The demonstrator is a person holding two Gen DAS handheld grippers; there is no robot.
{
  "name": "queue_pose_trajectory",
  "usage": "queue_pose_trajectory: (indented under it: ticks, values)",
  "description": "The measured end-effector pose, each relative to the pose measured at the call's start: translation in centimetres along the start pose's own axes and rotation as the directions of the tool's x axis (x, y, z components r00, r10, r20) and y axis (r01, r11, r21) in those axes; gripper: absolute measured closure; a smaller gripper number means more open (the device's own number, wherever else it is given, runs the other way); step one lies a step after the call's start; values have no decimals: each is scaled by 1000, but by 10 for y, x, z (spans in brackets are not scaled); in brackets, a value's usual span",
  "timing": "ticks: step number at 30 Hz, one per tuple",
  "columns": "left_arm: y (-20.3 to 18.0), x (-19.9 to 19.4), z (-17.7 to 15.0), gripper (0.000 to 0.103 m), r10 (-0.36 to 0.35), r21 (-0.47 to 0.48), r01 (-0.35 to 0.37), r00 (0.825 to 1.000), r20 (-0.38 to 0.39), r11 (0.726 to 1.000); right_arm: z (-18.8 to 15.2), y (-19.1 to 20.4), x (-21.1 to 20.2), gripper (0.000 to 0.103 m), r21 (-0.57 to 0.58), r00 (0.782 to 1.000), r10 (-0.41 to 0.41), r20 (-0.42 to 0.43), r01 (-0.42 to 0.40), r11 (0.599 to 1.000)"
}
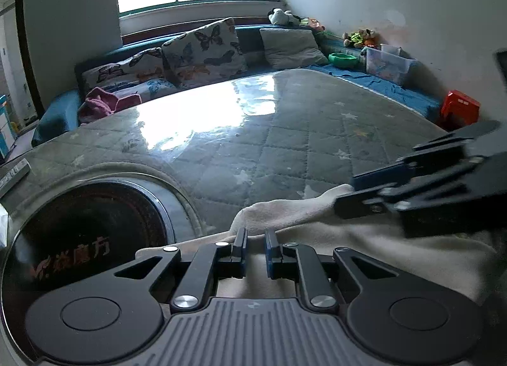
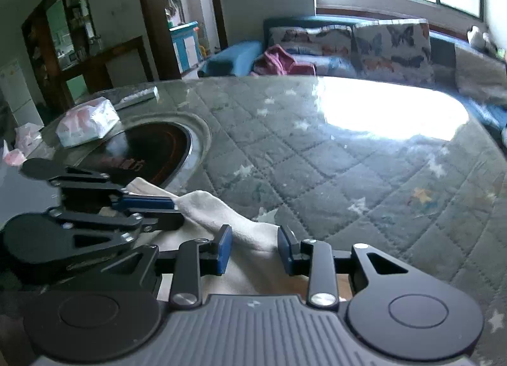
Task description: Fold clothes
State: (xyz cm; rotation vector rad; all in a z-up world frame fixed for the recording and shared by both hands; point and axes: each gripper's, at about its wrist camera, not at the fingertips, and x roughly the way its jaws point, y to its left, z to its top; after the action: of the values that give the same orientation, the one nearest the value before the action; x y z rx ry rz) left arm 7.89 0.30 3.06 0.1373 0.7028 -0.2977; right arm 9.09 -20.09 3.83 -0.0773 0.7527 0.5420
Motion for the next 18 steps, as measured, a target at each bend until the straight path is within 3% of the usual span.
queue_pose_trajectory:
  ticks: [8, 12, 18]
  values:
    - [-3, 1, -2, 89, 14, 0, -14, 1000, 6, 1000, -33, 10, -42, 71, -80, 999, -7, 41, 10, 997]
    - [-4, 2, -2, 89, 20, 2, -21, 1000, 6, 1000, -47, -8, -39, 73, -28, 998, -58, 12, 58, 998]
    - [-6, 3, -1, 89, 31, 2, -31, 1000, 2, 1000, -42, -14, -45, 76, 10, 998, -51, 36, 50, 999]
